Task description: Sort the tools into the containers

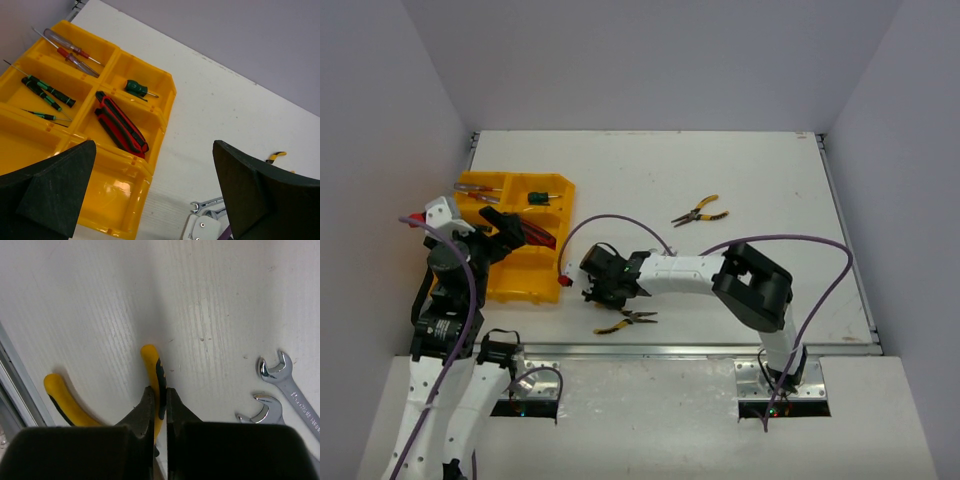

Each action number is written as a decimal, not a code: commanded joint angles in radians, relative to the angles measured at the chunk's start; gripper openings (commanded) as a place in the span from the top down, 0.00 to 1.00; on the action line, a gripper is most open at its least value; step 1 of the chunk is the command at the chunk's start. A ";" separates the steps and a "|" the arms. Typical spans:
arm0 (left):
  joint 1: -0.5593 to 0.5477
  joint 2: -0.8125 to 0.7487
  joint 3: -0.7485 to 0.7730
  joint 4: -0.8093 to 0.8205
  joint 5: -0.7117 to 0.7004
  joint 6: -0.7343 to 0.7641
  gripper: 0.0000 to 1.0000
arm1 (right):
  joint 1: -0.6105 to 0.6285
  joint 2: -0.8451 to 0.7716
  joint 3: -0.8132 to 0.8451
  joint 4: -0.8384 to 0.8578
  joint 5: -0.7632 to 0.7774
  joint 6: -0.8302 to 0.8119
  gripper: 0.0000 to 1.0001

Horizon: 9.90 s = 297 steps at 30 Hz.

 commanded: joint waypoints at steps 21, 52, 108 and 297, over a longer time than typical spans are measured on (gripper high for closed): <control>-0.007 -0.055 0.018 -0.001 -0.097 -0.035 0.00 | -0.021 -0.369 -0.083 0.238 0.153 0.248 1.00; -0.007 0.027 -0.355 0.643 0.899 -0.306 0.05 | -0.259 -0.432 0.134 0.141 0.114 0.594 1.00; 0.352 0.495 0.242 -0.119 -0.426 -0.294 1.00 | -0.513 -1.062 -0.401 0.083 0.235 0.561 0.01; 0.565 0.721 0.210 -0.111 -0.504 -0.286 1.00 | -0.743 -0.921 -0.354 0.155 -0.271 0.702 0.01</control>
